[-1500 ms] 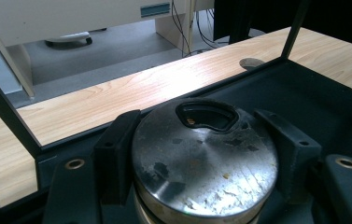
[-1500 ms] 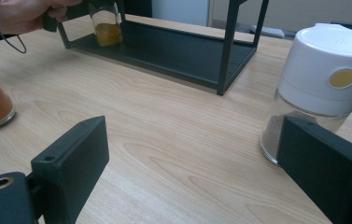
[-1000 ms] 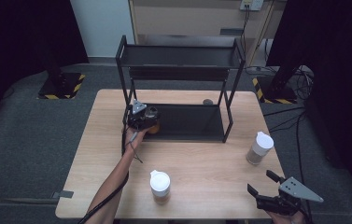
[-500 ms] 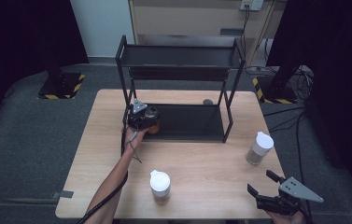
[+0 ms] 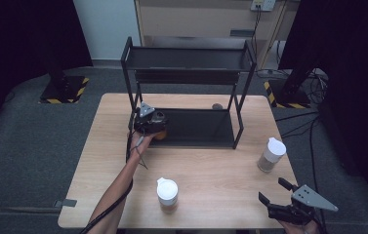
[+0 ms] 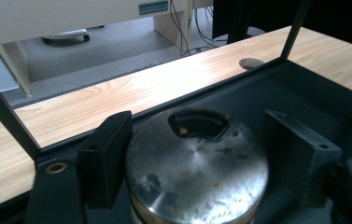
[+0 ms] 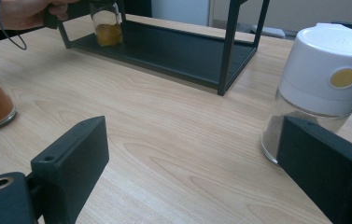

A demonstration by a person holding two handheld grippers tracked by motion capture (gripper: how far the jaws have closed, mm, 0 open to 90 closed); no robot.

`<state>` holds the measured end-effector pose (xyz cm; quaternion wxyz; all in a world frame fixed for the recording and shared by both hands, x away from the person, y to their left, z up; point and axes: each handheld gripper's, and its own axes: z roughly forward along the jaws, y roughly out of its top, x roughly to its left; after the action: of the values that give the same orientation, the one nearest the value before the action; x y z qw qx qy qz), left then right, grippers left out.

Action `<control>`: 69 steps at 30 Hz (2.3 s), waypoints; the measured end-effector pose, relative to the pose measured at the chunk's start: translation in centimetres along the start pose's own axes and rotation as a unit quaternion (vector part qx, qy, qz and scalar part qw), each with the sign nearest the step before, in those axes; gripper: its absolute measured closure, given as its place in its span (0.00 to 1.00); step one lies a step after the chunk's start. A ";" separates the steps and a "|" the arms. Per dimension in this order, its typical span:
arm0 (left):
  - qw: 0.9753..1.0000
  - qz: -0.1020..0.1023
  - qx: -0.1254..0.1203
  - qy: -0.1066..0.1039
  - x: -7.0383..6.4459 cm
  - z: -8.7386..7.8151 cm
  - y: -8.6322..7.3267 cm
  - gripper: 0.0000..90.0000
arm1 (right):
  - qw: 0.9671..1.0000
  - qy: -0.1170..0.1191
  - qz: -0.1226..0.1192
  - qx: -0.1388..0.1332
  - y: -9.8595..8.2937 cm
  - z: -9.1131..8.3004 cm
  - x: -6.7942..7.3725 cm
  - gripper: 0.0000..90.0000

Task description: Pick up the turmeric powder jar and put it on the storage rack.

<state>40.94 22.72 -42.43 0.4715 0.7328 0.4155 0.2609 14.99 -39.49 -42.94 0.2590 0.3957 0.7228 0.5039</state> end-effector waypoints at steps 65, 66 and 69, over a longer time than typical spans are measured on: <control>0.989 0.024 -0.036 -0.142 3.3 -11.4 4.6 0.07 | 1.000 -0.005 -0.003 0.004 0.1 0.1 0.2 0.10; 0.989 0.022 -0.040 -0.142 3.4 -11.8 4.4 0.07 | 1.000 -0.005 -0.003 0.004 0.2 0.1 0.2 0.10; 0.988 0.026 -0.050 -0.144 3.5 -12.9 3.8 0.07 | 1.000 -0.005 -0.004 0.004 0.2 0.1 0.2 0.10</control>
<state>34.10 31.01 -33.64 0.5555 0.7488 0.3106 0.1852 14.99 -39.20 -42.83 0.2630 0.3968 0.7250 0.4978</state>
